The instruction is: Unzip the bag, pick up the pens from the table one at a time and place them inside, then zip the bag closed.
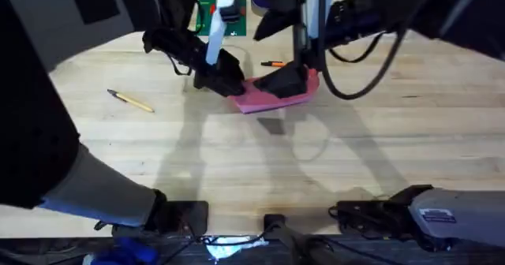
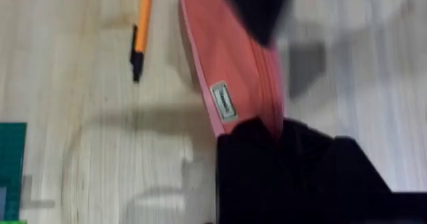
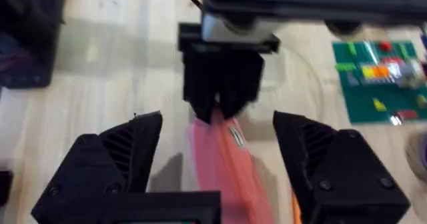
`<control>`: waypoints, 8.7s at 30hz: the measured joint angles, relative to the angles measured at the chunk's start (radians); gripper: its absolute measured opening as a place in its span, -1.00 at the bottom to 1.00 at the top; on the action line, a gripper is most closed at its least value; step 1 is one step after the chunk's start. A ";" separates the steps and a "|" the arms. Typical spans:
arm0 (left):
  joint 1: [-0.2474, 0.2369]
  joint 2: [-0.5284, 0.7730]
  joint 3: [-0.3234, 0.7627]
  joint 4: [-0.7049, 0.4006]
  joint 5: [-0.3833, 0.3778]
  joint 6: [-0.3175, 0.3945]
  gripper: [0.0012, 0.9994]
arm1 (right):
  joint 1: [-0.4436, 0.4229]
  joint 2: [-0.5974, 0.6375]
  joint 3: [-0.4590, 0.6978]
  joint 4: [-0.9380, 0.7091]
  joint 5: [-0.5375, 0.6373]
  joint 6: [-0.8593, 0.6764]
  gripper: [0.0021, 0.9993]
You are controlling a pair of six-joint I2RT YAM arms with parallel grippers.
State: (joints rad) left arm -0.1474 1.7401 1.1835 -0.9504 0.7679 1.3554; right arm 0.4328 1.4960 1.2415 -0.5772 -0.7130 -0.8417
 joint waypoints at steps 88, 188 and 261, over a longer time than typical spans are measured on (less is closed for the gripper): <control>-0.001 0.000 0.002 -0.008 0.014 0.000 -0.92 | -0.015 -0.451 0.002 -0.458 0.838 1.461 0.99; -0.001 0.000 0.002 -0.007 0.018 -0.001 -0.92 | -0.008 0.053 -0.093 -0.141 0.849 1.725 -0.67; 0.008 0.000 0.001 -0.019 -0.010 0.000 -0.92 | 0.002 -0.069 -0.115 0.017 0.775 1.002 -0.94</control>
State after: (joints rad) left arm -0.1394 1.7401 1.1847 -0.9691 0.7577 1.3552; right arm 0.4345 1.4269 1.1263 -0.5602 0.0623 0.1601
